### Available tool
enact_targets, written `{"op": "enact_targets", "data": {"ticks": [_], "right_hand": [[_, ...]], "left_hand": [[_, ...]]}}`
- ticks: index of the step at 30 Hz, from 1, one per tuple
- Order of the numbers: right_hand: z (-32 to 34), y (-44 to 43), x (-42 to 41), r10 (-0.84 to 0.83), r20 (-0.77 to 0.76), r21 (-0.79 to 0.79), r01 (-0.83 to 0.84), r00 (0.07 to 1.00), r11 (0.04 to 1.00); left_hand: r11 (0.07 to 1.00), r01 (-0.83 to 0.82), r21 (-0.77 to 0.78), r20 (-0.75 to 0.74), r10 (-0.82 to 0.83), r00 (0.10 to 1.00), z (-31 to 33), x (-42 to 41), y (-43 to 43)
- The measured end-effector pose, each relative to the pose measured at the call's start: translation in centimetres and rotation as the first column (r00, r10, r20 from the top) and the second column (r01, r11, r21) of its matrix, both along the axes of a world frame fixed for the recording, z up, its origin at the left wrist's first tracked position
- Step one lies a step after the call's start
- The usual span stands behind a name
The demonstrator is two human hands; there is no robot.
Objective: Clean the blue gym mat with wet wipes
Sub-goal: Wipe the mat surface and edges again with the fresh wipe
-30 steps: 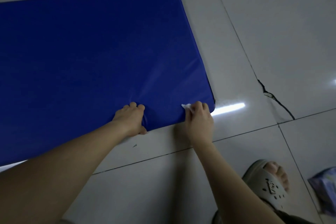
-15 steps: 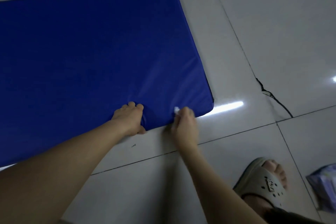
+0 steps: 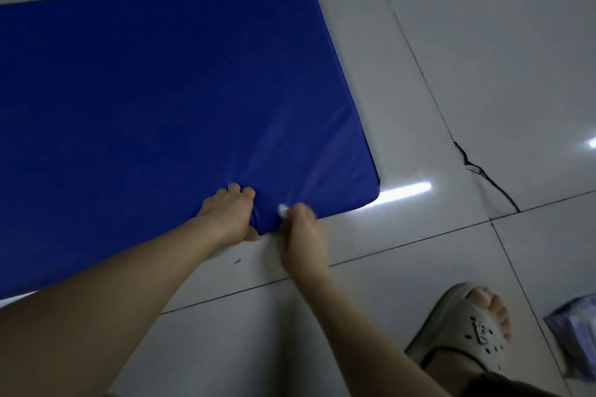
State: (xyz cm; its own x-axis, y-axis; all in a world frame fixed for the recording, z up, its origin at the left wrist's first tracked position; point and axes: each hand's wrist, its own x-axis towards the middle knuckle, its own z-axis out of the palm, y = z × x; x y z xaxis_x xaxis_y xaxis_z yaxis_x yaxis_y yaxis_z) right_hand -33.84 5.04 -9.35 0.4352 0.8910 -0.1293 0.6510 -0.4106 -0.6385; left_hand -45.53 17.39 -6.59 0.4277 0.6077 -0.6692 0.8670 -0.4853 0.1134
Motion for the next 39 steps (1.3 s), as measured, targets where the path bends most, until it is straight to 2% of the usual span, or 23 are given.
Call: {"op": "enact_targets", "data": {"ticks": [2,3,4,6,8,11,14,17,19,20,22,25,26,28,30,35,37,39], "right_hand": [[-0.3,-0.4,-0.4,0.171,0.041,-0.007,-0.171,0.984,0.985],[-0.5,-0.5,0.8,0.184,0.074,-0.012,-0.184,0.98,0.983],[-0.5,-0.6,2.7,0.133,0.086,-0.022,-0.132,0.987,0.991],[-0.3,-0.4,7.7,-0.107,0.1,-0.059,0.114,0.989,0.992],[-0.2,-0.3,11.7,-0.34,0.128,-0.085,0.351,0.932,0.932],[-0.4,0.3,10.7,-0.435,0.122,-0.063,0.444,0.892,0.894],[-0.9,0.4,3.9,-0.315,0.039,-0.033,0.317,0.948,0.948],[-0.8,0.7,-2.2,-0.002,-0.023,0.018,0.002,1.0,1.0],[-0.2,1.0,-3.5,0.202,-0.007,0.049,-0.202,0.979,0.978],[0.0,1.0,-2.7,0.238,0.037,0.059,-0.24,0.97,0.969],[0.3,0.9,1.1,0.104,0.127,0.031,-0.109,0.986,0.994],[0.3,0.4,8.9,-0.266,0.194,-0.06,0.282,0.944,0.958],[0.4,0.3,10.2,-0.339,0.193,-0.069,0.357,0.921,0.931],[0.3,0.8,9.3,-0.362,0.15,-0.074,0.376,0.92,0.924],[0.3,1.5,5.7,-0.29,0.065,-0.08,0.295,0.955,0.952],[0.2,2.5,-7.6,0.056,0.02,-0.08,-0.054,0.998,0.995],[-0.2,2.7,-12.7,0.281,0.021,-0.117,-0.277,0.959,0.954],[-0.2,2.6,-15.7,0.587,0.015,-0.19,-0.574,0.809,0.796]], "left_hand": [[1.0,-0.003,-0.002,0.006,0.003,1.0,0.0,-0.1,-0.1],[1.0,-0.001,-0.001,0.011,0.001,1.0,-0.1,-0.1,-0.1],[1.0,0.001,-0.002,0.017,-0.001,1.0,-0.2,-0.2,-0.1],[1.0,-0.004,-0.013,0.023,0.004,1.0,-0.4,-0.3,0.0],[1.0,0.003,-0.015,0.024,-0.002,1.0,-0.5,-0.3,0.1],[1.0,0.008,-0.007,0.034,-0.008,0.999,-0.6,-0.4,0.1],[1.0,0.018,0.022,0.066,-0.019,0.998,-0.8,-0.7,0.1],[0.999,0.017,0.041,0.132,-0.022,0.991,-0.8,-1.2,-0.1],[0.999,0.011,0.048,0.222,-0.021,0.975,-0.4,-2.2,-0.3],[0.999,0.006,0.04,0.271,-0.017,0.962,-0.1,-3.1,-0.4],[0.999,0.002,0.038,0.32,-0.014,0.947,0.6,-5.3,-0.8],[0.985,-0.084,0.148,0.238,0.047,0.97,1.4,-9.9,-1.5],[0.972,-0.133,0.195,0.179,0.098,0.979,1.5,-11.8,-1.6],[0.944,-0.216,0.249,0.052,0.21,0.976,1.4,-14.9,-2.1],[0.929,-0.281,0.24,0.005,0.288,0.958,1.0,-16.6,-2.4],[0.954,-0.247,0.172,0.002,0.251,0.968,0.1,-17.0,-1.3],[0.961,-0.215,0.173,-0.023,0.222,0.975,0.1,-17.2,-0.8],[0.967,-0.19,0.172,-0.057,0.203,0.978,0.0,-17.1,-0.5]]}}
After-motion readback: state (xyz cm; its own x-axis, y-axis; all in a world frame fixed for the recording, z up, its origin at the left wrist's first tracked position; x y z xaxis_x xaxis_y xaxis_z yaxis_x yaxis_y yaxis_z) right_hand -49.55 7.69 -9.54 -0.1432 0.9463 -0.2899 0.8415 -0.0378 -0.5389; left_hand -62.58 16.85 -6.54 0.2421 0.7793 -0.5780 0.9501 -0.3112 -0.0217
